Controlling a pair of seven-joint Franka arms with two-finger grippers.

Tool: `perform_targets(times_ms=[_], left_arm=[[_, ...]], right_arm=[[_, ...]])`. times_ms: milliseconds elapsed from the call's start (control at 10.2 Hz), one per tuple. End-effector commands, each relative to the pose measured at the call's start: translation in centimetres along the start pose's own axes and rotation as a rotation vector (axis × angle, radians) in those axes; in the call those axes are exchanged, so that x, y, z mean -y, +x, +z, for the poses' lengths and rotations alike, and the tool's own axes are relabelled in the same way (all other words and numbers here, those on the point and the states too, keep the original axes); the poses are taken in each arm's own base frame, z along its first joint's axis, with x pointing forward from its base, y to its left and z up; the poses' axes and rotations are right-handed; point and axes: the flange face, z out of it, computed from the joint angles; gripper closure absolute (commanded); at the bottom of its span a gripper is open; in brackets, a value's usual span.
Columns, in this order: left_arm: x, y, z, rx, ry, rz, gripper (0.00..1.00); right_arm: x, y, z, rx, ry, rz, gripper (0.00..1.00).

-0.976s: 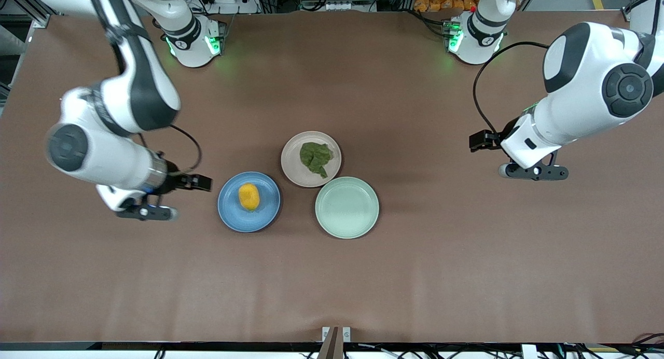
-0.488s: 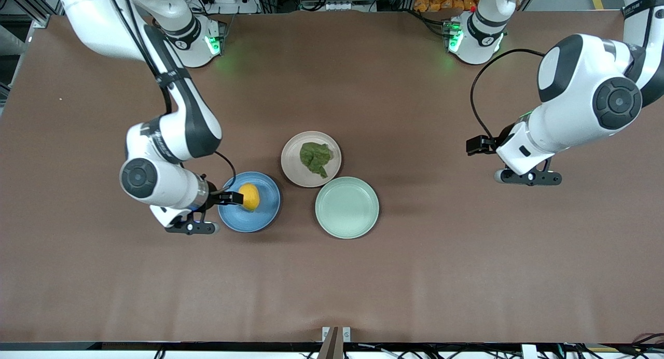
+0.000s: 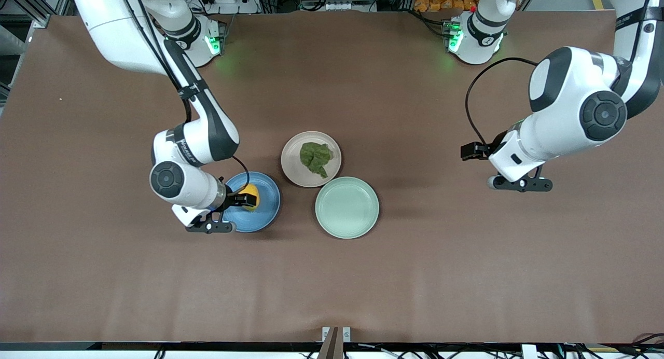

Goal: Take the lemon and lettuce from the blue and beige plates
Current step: 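Move the right gripper over the lemon on the blue plate, then grasp the lemon with the right gripper while the left gripper approaches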

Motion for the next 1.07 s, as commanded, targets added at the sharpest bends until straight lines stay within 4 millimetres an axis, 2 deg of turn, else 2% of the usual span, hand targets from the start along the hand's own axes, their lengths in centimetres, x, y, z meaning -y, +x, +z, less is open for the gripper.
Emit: perform_targets(times_ms=[0, 293, 683, 976], left_arm=[[-2.1, 0.2, 1.0, -0.005, -0.021, -0.047, 0.00], [-3.5, 0.7, 2.3, -0.009, -0.021, -0.065, 0.00], [-7.2, 0.7, 4.5, -0.025, -0.009, -0.108, 0.00], [-9.8, 0.1, 5.9, -0.012, 0.009, -0.118, 0.00]], right_arm=[[0.1, -1.1, 1.4, -0.018, 0.001, 0.010, 0.00], [0.4, -2.2, 3.6, -0.041, 0.001, 0.002, 0.00], [1.6, -2.5, 6.5, -0.057, 0.004, 0.019, 0.00], [1.7, -2.9, 7.7, -0.054, -0.002, 0.015, 0.00]])
